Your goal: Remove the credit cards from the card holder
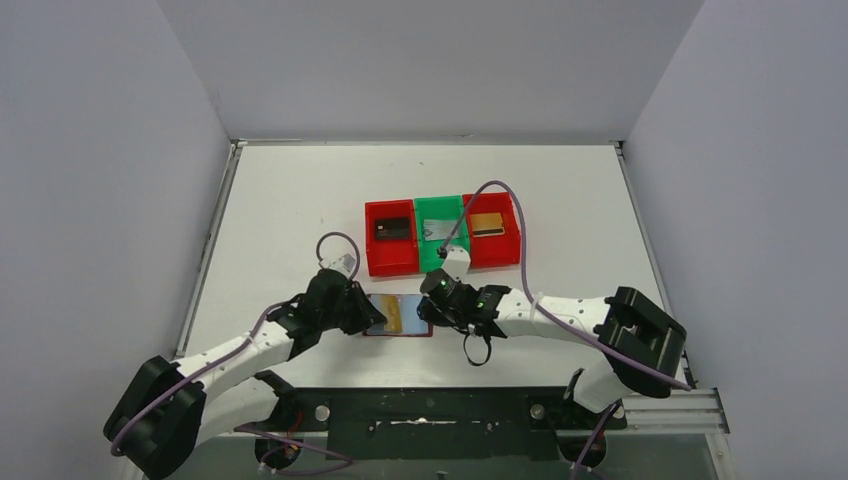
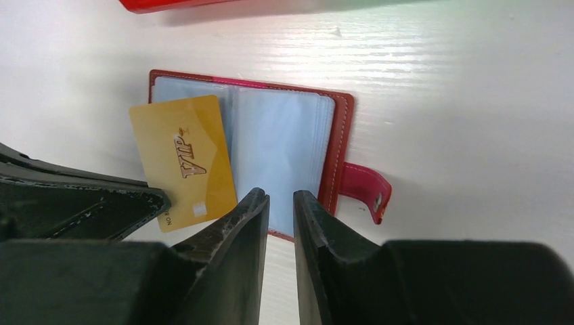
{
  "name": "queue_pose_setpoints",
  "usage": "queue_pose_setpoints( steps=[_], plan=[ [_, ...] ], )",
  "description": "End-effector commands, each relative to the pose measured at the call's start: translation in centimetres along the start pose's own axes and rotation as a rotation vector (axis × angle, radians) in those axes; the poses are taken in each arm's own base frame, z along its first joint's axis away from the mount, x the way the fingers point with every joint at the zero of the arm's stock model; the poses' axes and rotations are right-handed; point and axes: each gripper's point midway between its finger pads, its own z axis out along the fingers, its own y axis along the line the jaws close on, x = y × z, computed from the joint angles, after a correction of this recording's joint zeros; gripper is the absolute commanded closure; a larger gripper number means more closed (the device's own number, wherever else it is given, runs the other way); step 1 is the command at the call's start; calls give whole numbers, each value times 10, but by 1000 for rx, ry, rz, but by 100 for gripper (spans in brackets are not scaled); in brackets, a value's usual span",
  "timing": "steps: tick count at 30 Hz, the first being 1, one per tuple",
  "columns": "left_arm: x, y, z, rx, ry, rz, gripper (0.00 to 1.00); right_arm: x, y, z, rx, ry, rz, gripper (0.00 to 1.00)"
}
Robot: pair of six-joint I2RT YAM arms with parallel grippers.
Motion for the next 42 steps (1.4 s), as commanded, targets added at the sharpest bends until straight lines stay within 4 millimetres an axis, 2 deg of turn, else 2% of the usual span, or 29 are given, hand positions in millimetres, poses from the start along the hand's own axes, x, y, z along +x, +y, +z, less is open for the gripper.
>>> queue_pose_setpoints(
  steps=[1,8,13,16,21,27,30,33,36,39,42],
  plan=[
    [-25,-6,-10,-19,-102,27,100,-23,40,0,-167,-75,-8,77],
    [-45,-17,-33,-7,-206,40,100,-8,64,14,-225,31,-40,79],
    [-52,-16,-49,-15,-257,35,100,-10,80,19,-256,49,-66,80],
    [-56,-11,-57,-41,-289,29,100,-12,82,24,-243,55,-79,80],
    [-62,-11,-68,-38,-339,13,100,3,62,41,-168,119,-61,80],
    [-63,-19,-72,1,-346,34,100,28,13,47,-49,183,-35,80],
    [-64,-20,-73,7,-350,33,100,15,13,32,-66,137,-43,79],
    [-65,-24,-75,27,-360,34,100,-10,24,16,-99,65,-52,75],
    [-68,-37,-79,81,-365,59,100,-36,41,0,-157,-12,-50,72],
    [-71,-52,-84,143,-372,89,100,-60,49,-15,-207,-115,-43,68],
    [-73,-60,-89,179,-386,107,100,-79,59,-38,-353,-253,-67,61]
  ],
)
